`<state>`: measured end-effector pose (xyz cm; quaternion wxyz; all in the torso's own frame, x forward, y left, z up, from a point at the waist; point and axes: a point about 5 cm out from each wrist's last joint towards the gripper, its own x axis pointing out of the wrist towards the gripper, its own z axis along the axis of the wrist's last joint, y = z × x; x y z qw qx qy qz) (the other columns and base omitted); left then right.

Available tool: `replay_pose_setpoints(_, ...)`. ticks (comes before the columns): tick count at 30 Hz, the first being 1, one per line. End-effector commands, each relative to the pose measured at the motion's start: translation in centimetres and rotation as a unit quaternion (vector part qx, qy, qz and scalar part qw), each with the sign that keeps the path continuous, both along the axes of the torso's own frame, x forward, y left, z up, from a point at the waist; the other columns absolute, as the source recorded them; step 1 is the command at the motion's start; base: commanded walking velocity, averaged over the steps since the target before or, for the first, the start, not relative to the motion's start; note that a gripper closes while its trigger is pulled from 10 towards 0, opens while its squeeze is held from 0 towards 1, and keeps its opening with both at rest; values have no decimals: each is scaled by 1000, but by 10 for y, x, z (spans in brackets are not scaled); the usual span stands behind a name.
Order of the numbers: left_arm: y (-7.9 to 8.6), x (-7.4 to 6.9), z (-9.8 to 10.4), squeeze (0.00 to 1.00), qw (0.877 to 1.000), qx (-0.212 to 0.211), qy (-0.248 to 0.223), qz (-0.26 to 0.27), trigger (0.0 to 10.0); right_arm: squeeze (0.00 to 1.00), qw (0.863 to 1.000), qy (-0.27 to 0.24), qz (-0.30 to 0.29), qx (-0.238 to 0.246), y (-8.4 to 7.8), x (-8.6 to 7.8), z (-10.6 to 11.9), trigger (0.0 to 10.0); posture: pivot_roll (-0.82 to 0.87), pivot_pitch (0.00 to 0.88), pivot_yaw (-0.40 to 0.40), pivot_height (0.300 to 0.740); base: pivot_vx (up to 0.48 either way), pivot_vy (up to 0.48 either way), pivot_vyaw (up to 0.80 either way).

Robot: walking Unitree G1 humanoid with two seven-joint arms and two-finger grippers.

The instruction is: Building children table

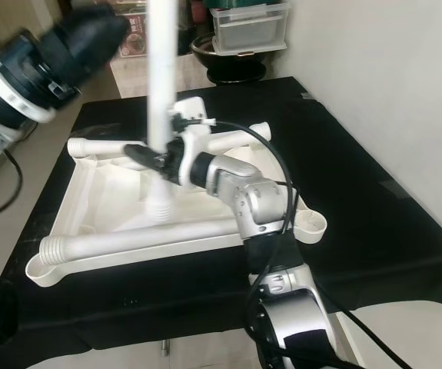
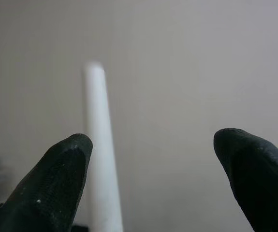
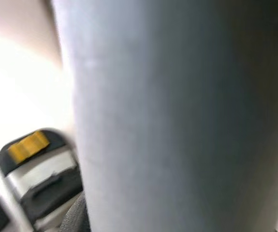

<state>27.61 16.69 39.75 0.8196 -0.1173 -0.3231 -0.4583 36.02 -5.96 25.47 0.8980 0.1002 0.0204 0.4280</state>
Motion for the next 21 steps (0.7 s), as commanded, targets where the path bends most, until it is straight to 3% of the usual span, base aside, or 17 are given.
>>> replay_pose_setpoints(1, 10, -3, 5, 1000, 999, -12, -11, 27, 10000, 0, 999, -17, -23, 19, -2, 5, 11, 10000, -67, 0, 62, 740, 0, 0, 0)
replay_pose_setpoints(4, 16, -4, 6, 1000, 999, -25, -11, 43, 10000, 0, 998, -16, -57, 30, -9, 12, 14, 10000, -71, 0, 60, 740, 0, 0, 0)
replay_pose_setpoints(7, 25, -5, 4, 1000, 997, -39, -7, 61, 10000, 0, 992, -47, -116, 24, -20, 18, 18, 10000, -73, 0, 58, 740, 0, 0, 0)
replay_pose_setpoints(12, 30, -5, -1, 1000, 996, -52, 2, 73, 10000, 0, 987, -69, -146, 19, -25, 21, 20, 10000, -73, 0, 54, 740, 0, 0, 0)
replay_pose_setpoints(14, 38, 7, -25, 1000, 988, -87, 52, 119, 10000, 0, 979, -82, -184, 21, -31, 25, 20, 10000, -69, 0, 49, 740, 0, 0, 0)
replay_pose_setpoints(18, 35, 13, -39, 1000, 982, -85, 79, 146, 10000, 0, 966, -114, -230, 30, -36, 27, 22, 10000, -69, 0, 48, 740, 0, 0, 0)
replay_pose_setpoints(19, 34, 17, -50, 0, 976, -91, 96, 173, 10000, 0, 962, -119, -245, 31, -38, 28, 21, 10000, -69, 0, 47, 740, 0, 0, 0)
replay_pose_setpoints(21, 35, 20, -58, 0, 969, -96, 109, 200, 10000, 0, 963, -108, -244, 34, -39, 29, 19, 10000, -68, 0, 45, 740, 0, 0, 0)
